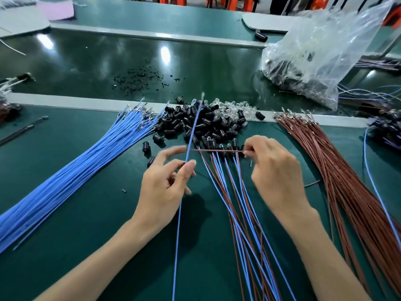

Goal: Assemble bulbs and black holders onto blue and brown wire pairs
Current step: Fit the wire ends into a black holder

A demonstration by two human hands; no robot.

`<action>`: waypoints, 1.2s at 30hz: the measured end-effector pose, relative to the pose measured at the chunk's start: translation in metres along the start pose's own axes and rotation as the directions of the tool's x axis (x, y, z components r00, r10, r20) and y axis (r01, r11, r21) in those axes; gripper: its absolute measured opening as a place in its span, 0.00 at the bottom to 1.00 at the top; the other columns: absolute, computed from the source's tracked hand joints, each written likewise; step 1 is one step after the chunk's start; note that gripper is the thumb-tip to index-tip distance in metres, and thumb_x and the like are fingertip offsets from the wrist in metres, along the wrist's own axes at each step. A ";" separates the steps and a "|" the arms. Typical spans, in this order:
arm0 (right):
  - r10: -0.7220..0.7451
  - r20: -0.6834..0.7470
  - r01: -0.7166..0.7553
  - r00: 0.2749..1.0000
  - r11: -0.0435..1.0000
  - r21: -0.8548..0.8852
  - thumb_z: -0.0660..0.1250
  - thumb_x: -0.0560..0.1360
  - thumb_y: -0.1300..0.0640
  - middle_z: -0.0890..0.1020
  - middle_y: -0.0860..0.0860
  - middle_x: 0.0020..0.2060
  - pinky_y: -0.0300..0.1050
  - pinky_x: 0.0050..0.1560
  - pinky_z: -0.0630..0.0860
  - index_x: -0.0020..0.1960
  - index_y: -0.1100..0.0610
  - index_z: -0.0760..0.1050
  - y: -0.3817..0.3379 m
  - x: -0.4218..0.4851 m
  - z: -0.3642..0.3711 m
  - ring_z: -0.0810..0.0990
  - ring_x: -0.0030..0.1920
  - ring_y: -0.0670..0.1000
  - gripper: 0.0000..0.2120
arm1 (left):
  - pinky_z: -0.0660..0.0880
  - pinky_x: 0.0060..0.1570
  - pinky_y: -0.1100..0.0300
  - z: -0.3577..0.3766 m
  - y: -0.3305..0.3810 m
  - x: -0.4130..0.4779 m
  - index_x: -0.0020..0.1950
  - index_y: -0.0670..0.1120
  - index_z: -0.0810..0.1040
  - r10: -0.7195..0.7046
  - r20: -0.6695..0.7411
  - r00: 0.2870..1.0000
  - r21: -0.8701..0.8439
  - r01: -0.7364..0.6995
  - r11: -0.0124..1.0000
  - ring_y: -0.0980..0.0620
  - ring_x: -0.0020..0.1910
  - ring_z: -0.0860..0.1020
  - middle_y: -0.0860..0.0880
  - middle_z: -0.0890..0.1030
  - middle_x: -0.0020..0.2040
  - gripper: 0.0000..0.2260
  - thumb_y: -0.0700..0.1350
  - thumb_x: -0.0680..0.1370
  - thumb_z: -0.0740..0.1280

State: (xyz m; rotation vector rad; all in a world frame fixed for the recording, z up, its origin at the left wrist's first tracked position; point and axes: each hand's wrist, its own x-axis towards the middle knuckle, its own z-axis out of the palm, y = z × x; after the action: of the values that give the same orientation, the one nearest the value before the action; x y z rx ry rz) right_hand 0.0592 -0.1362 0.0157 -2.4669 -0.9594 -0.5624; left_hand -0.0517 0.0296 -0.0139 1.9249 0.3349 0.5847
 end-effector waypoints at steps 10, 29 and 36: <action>-0.006 -0.200 0.063 0.980 0.959 0.277 0.68 0.74 0.71 0.78 0.55 0.43 0.28 0.50 0.69 0.45 0.65 0.76 0.014 -0.001 0.010 0.75 0.44 0.48 0.03 | 0.76 0.31 0.57 0.003 0.005 -0.010 0.39 0.42 0.83 0.075 0.200 0.977 0.120 -0.101 0.988 0.53 0.28 0.77 0.53 0.81 0.41 0.16 0.53 0.75 0.64; 0.228 0.490 -0.524 0.842 0.123 0.843 0.59 0.81 0.59 0.82 0.50 0.30 0.32 0.26 0.69 0.40 0.61 0.74 -0.026 -0.010 0.010 0.74 0.25 0.43 0.12 | 0.66 0.21 0.73 -0.012 0.027 -0.002 0.33 0.49 0.80 -0.302 0.558 0.773 -0.589 0.625 0.511 0.61 0.18 0.69 0.41 0.84 0.50 0.14 0.56 0.72 0.63; 0.211 0.447 -0.452 0.870 -0.025 0.892 0.70 0.68 0.57 0.84 0.53 0.36 0.32 0.37 0.76 0.45 0.57 0.78 -0.015 -0.008 0.003 0.81 0.35 0.45 0.07 | 0.74 0.31 0.69 -0.004 0.016 -0.007 0.40 0.46 0.85 -0.289 0.419 0.861 -0.469 0.478 0.743 0.53 0.27 0.78 0.48 0.81 0.35 0.13 0.54 0.66 0.68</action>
State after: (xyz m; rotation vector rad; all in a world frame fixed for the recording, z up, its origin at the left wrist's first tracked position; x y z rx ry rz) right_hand 0.0442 -0.1289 0.0126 -1.2404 -0.3971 0.4867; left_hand -0.0601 0.0229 0.0004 1.2851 0.3024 0.0565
